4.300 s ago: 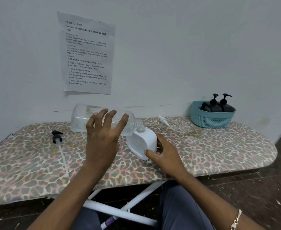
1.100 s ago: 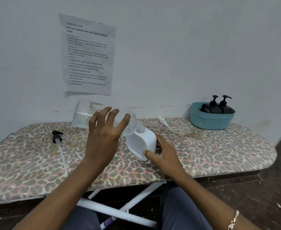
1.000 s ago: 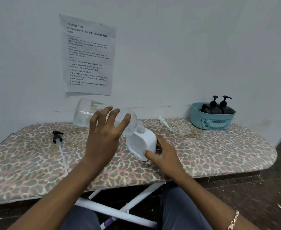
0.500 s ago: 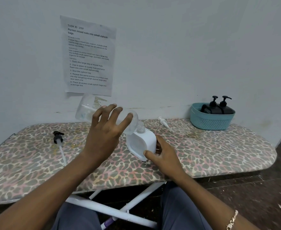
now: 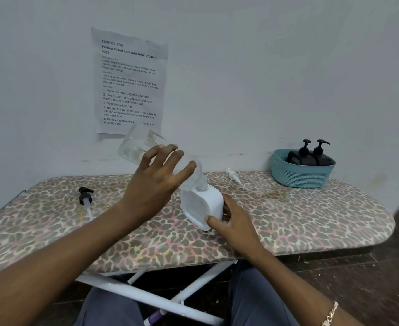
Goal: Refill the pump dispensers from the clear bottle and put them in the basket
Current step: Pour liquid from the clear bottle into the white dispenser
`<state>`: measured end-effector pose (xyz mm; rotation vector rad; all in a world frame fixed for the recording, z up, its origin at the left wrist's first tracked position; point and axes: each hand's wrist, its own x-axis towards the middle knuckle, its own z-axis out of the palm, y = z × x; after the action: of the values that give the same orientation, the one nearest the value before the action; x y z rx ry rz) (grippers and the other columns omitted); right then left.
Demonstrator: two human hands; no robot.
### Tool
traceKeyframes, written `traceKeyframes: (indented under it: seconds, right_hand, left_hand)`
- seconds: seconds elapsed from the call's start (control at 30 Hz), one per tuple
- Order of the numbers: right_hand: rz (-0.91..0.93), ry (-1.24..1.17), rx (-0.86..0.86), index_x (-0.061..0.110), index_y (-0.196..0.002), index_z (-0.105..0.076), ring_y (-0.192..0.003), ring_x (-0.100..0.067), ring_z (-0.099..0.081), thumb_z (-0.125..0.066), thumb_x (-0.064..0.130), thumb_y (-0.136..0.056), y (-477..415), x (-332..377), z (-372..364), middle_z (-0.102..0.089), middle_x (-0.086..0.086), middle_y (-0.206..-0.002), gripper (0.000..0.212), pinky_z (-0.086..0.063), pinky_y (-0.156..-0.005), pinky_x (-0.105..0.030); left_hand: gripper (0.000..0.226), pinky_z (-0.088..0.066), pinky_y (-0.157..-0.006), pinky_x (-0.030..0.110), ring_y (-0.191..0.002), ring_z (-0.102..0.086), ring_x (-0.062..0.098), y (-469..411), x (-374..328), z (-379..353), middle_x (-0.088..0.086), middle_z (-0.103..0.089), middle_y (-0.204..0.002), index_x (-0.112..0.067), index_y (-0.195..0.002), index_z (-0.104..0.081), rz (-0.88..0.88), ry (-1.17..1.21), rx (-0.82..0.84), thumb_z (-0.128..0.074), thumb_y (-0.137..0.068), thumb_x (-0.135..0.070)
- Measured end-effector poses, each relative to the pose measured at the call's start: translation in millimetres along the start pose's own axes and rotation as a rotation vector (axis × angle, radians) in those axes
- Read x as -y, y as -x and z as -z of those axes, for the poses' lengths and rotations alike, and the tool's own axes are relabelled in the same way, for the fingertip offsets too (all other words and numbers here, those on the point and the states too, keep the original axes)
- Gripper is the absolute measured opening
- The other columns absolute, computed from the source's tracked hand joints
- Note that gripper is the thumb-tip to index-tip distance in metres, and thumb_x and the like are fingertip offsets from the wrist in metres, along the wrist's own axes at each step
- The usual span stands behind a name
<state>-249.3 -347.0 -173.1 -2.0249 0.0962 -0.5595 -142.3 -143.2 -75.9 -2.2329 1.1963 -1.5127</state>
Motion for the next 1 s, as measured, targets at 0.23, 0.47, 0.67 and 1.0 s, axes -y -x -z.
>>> traceKeyframes:
  seconds: [0.23, 0.47, 0.67, 1.0]
  right_hand:
    - [0.007, -0.018, -0.001, 0.044, -0.133, -0.052, -0.106, 0.009, -0.063, -0.079, 0.026, -0.087, 1, 0, 1, -0.066, 0.020, -0.122, 0.056, -0.056, -0.080, -0.015]
    - [0.002, -0.019, 0.001, 0.044, -0.133, -0.052, -0.106, 0.009, -0.063, -0.079, 0.027, -0.087, 2, 1, 1, -0.065, 0.021, -0.121, 0.056, -0.057, -0.080, -0.017]
    - [0.006, -0.008, 0.008, 0.038, -0.140, -0.052, -0.107, 0.008, -0.063, -0.078, 0.029, -0.087, 1, -1, 1, -0.065, 0.020, -0.124, 0.060, -0.055, -0.079, -0.013]
    - [-0.007, -0.026, 0.002, 0.044, -0.133, -0.052, -0.105, 0.008, -0.063, -0.078, 0.025, -0.088, 3, 2, 1, -0.066, 0.020, -0.121, 0.056, -0.057, -0.079, -0.016]
  left_hand:
    - [0.064, -0.031, -0.111, 0.048, -0.126, -0.063, 0.040, -12, 8, 7, 0.018, -0.067, -0.126, -0.013, -0.125, -0.069, -0.107, -0.004, -0.017, -0.029, -0.083, 0.014]
    - [0.066, -0.029, -0.113, 0.048, -0.129, -0.058, 0.040, -21, 16, 8, 0.020, -0.064, -0.127, -0.013, -0.130, -0.064, -0.210, -0.020, -0.024, -0.028, -0.083, 0.018]
    - [0.066, -0.028, -0.115, 0.047, -0.131, -0.057, 0.040, -30, 21, 8, 0.019, -0.065, -0.128, -0.014, -0.130, -0.063, -0.306, -0.022, -0.015, -0.016, -0.093, 0.011]
    - [0.062, -0.029, -0.116, 0.046, -0.129, -0.057, 0.038, -41, 24, 9, 0.017, -0.064, -0.123, -0.013, -0.126, -0.062, -0.403, -0.016, -0.043, -0.011, -0.099, 0.009]
